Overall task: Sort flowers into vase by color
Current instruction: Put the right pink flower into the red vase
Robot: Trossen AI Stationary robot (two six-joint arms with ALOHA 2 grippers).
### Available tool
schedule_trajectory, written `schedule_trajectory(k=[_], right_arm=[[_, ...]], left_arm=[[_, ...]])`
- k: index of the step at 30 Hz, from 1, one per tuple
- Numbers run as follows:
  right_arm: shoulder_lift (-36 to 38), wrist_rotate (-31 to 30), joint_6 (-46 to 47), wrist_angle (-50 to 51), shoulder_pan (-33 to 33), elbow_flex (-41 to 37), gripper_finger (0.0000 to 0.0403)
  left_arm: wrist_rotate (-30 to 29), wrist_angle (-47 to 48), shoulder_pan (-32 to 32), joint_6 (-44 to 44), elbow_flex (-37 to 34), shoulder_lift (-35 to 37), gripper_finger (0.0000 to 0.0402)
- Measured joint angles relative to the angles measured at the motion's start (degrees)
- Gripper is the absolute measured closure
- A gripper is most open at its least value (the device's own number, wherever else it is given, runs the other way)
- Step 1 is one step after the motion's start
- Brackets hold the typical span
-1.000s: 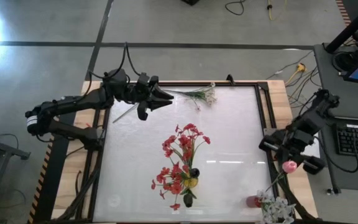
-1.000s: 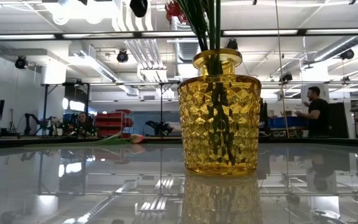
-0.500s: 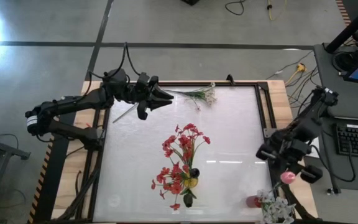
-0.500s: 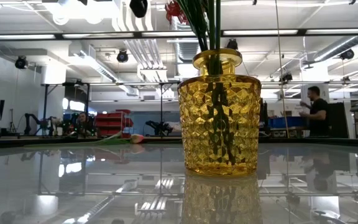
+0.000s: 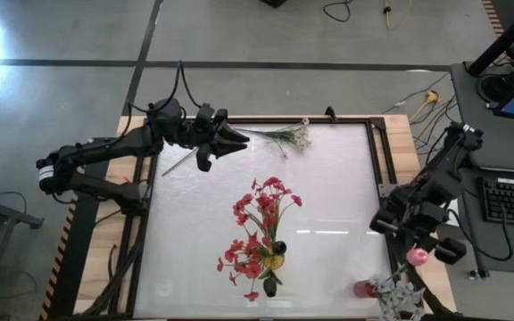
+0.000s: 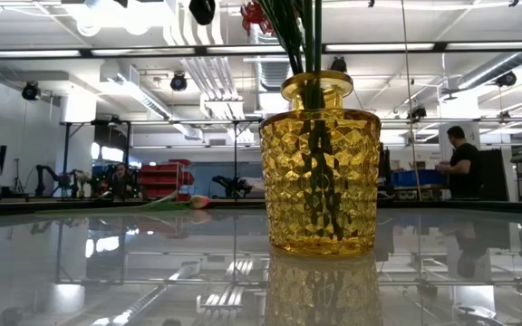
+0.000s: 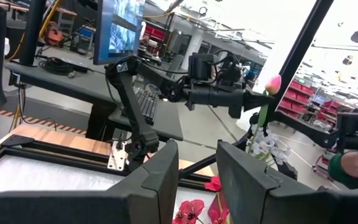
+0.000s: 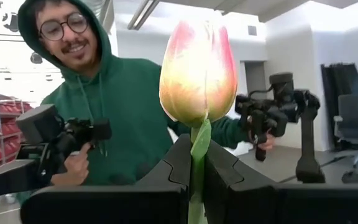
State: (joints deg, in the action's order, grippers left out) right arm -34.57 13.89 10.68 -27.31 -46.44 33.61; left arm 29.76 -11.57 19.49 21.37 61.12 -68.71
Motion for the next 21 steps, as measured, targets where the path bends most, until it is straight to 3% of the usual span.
schedule_trajectory(k=[21], right_arm=[[0.10, 1.10, 0.98, 1.74, -1.06, -1.25, 0.0390]], left_arm=[[0.04, -0.02, 0.00, 0.19, 0.00, 0.00, 0.0303]])
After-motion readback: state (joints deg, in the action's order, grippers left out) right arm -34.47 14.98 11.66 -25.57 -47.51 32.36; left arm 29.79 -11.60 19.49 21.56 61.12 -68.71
